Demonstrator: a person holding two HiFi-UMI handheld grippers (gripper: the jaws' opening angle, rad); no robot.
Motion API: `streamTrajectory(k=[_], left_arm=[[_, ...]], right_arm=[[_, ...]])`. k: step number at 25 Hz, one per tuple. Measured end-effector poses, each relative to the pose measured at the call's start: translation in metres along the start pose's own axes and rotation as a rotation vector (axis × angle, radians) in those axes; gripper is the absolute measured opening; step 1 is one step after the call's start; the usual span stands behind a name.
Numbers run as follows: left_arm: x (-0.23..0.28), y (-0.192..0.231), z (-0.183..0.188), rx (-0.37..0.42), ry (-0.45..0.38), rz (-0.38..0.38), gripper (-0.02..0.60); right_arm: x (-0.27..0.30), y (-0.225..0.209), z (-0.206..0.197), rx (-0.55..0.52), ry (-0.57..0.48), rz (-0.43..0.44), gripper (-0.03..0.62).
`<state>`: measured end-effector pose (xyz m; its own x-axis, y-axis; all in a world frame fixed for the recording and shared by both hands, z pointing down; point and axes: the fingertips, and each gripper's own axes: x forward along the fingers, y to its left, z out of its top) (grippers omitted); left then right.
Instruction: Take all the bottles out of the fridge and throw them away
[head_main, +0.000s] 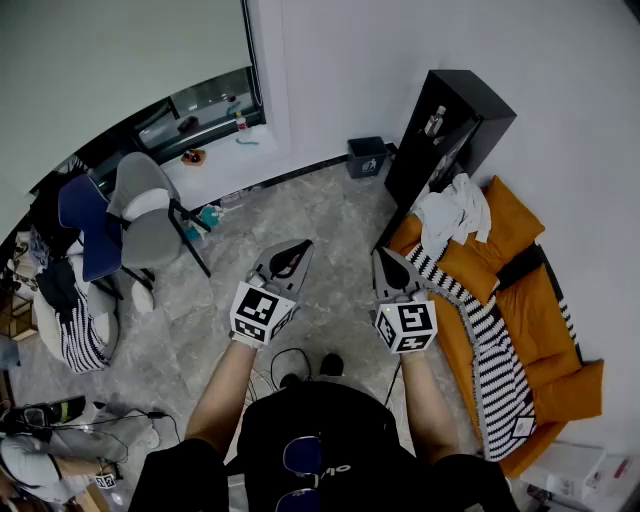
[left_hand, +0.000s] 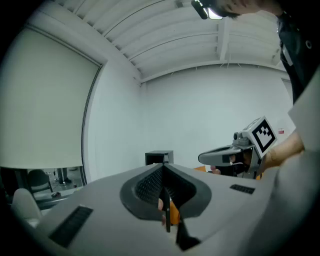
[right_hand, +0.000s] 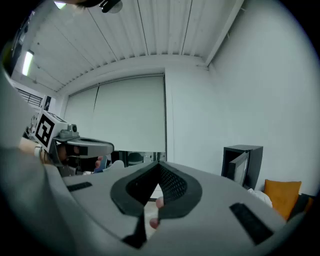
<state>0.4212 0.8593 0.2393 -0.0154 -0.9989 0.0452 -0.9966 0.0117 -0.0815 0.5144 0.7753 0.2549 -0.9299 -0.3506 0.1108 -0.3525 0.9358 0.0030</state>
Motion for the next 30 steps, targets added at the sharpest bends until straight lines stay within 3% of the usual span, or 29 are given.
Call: streamTrajectory(k=[7,18,30], left_arm=[[0.038,-0.004,-0.006,0.032,0.008,0.021,0.002],[0.072,0.001,-0.014,0.004,0.018,0.101,0.002],[0.132,0.034,-0.028,-0.006,0.035,0.081,0.002]], right_arm=[[0.013,-0.038,-0.005,0.009,0.001,0.011,0.000],[0.031,-0.075,-0.018,0.003,0.025,0.065,0.002],[0.083,-0.115,-0.029,0.030,0.050,0.051,0.002]])
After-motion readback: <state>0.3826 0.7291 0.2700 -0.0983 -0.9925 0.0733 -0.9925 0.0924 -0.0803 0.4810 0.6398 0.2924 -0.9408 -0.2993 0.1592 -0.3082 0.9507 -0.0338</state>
